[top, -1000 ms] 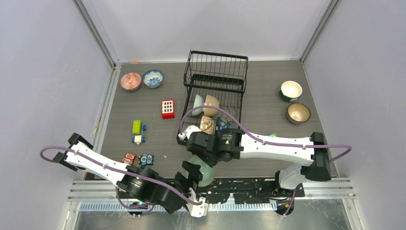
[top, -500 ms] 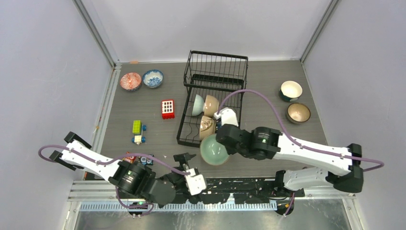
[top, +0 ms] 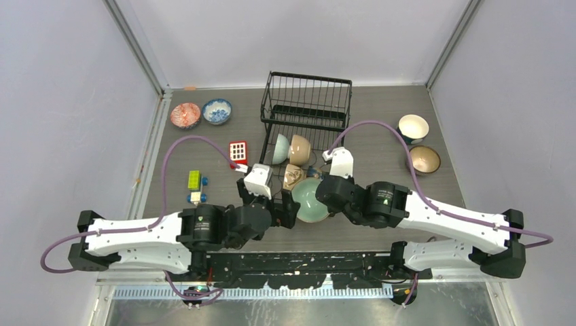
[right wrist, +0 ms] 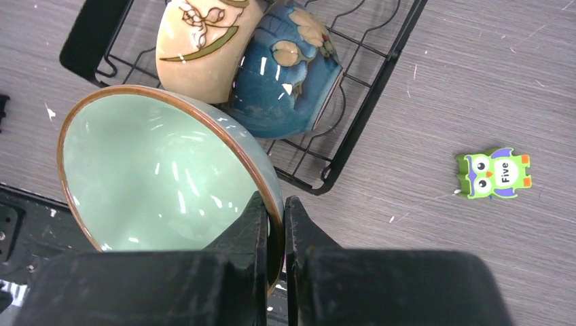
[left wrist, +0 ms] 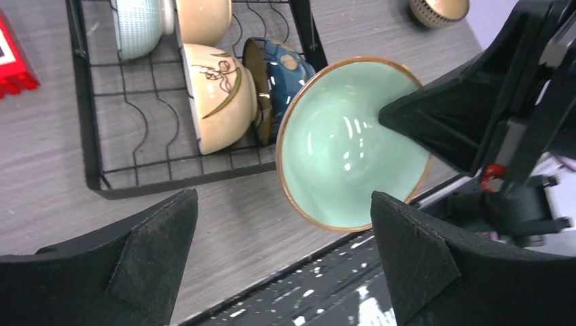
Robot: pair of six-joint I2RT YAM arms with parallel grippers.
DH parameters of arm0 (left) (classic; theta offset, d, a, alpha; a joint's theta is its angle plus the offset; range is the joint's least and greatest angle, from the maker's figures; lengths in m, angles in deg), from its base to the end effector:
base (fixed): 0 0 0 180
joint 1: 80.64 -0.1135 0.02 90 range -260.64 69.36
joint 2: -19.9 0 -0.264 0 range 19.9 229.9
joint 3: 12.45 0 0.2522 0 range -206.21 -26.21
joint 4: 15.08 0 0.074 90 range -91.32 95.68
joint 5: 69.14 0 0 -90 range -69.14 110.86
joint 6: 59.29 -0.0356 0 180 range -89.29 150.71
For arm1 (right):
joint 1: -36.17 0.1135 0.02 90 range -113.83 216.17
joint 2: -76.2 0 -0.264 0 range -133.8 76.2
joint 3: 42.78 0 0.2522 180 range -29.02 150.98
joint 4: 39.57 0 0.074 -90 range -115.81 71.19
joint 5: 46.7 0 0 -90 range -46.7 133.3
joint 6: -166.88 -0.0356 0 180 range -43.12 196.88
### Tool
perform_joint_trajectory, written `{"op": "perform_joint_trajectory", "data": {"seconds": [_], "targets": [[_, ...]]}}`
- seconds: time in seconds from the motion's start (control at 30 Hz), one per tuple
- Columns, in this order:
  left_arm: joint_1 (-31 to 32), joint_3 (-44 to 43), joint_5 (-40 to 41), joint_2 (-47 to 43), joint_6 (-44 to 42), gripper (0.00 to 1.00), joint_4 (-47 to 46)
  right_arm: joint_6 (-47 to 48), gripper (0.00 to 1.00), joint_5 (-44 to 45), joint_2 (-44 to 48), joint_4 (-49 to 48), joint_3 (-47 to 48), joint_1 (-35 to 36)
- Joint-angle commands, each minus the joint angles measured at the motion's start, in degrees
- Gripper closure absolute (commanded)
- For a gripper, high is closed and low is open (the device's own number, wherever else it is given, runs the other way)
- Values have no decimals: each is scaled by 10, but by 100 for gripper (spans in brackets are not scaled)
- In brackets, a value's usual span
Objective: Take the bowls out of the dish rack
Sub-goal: Place the bowl at the center of the board.
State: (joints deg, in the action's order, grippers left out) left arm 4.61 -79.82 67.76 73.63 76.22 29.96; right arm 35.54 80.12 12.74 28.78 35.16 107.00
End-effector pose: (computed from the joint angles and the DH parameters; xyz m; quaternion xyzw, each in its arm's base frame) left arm 0.0419 -0.1900 0.3346 0.0888 0.8186 -0.2636 0.5025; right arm 0.0880 0.1882 0.3300 -0.1349 0.8973 0.0766 0.4133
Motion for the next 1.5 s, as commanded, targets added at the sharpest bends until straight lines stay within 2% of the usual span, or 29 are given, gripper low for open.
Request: {"op": "perform_joint_trajectory", "data": {"seconds": [0.0,0.27,0.47,0.63,0.8,1.13,1.3,1.47], "targets": [[-5,-68,26,28,171,0,74,-55,99,37,30,-52,2,-13],[-33,-132,29,97,225,0,160,-92,99,-8,20,-49,11,-23],[-81,-133,-11,113,223,24,166,-102,99,-33,31,-45,23,-23],[-94,-123,-19,108,218,29,148,-109,99,-42,35,-41,25,-24],[-98,-123,-35,113,207,44,140,-117,99,-63,38,-53,19,-37],[-98,-96,-68,101,179,49,99,-122,99,-110,44,-73,11,-64],[-98,-94,-77,107,172,60,91,-121,99,-123,43,-79,11,-72],[-98,-98,-69,104,165,62,89,-121,99,-128,43,-82,6,-76]]}}
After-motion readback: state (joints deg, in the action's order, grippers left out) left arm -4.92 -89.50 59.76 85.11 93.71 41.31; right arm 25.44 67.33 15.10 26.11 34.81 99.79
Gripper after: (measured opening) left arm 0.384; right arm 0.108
